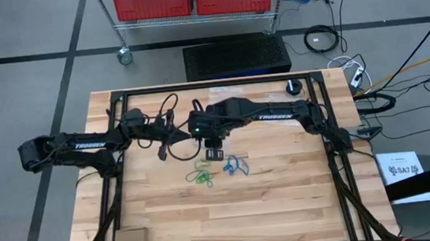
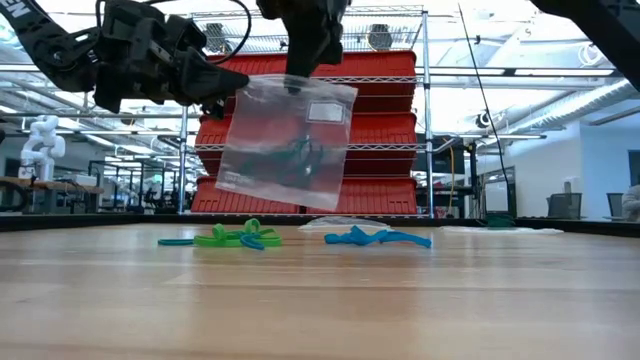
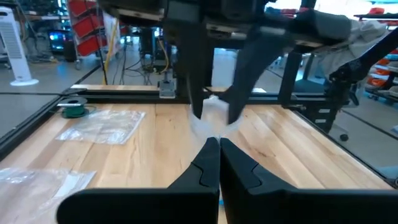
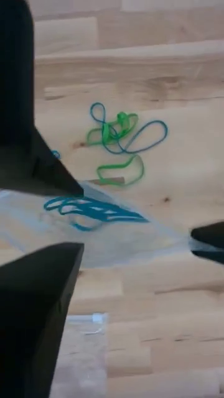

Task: Sort rubber bands
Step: Put the dark blue rubber band into the left zip lock bag

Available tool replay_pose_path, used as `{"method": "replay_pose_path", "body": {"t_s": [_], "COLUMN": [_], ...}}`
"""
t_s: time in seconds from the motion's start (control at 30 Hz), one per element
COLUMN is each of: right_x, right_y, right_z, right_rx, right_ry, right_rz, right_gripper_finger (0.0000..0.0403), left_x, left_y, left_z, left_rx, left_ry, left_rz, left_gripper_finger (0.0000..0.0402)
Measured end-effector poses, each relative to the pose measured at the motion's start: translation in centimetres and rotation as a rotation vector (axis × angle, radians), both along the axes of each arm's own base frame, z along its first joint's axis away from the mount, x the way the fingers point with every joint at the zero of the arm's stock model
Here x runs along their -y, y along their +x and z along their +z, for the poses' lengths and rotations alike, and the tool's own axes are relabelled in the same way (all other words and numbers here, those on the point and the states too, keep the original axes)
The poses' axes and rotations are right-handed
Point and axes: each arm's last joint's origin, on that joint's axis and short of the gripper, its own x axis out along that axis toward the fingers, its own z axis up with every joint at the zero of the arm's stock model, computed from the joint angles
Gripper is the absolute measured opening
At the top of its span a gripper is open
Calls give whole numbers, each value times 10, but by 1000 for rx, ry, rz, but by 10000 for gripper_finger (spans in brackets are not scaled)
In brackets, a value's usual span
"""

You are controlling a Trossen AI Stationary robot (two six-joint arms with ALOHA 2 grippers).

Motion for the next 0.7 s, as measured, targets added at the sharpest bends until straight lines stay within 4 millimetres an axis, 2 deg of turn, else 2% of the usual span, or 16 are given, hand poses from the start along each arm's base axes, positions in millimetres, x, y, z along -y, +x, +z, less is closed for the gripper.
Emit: {"method": "replay_pose_path", "body": {"t_s": [0.1, 0.17, 0.3, 0.4, 0.47, 0.53, 0.7], "right_x": [-1, -1, -5, -21, -35, -48, -74], "right_y": [-9, -18, -42, -47, -43, -36, -19], "right_z": [12, 25, 44, 49, 40, 22, -47], "right_rx": [12, 21, -14, -15, -17, -30, -28], "right_ry": [2, 9, 20, 28, 30, 38, 112], "right_rz": [1, -15, -57, -41, -8, 25, 90], "right_gripper_finger": [174, 187, 183, 167, 158, 151, 147], "left_x": [0, 0, -5, -9, -11, -11, -11], "left_y": [0, 0, -1, -3, -4, -5, -5], "left_z": [0, -1, -6, -7, -7, -7, -7], "left_rx": [-3, -9, -50, -60, -60, -59, -54], "left_ry": [4, 12, 26, 22, 22, 22, 25], "left_rz": [3, 16, 68, 99, 108, 111, 110], "left_gripper_finger": [1, 1, 1, 1, 1, 1, 1]}}
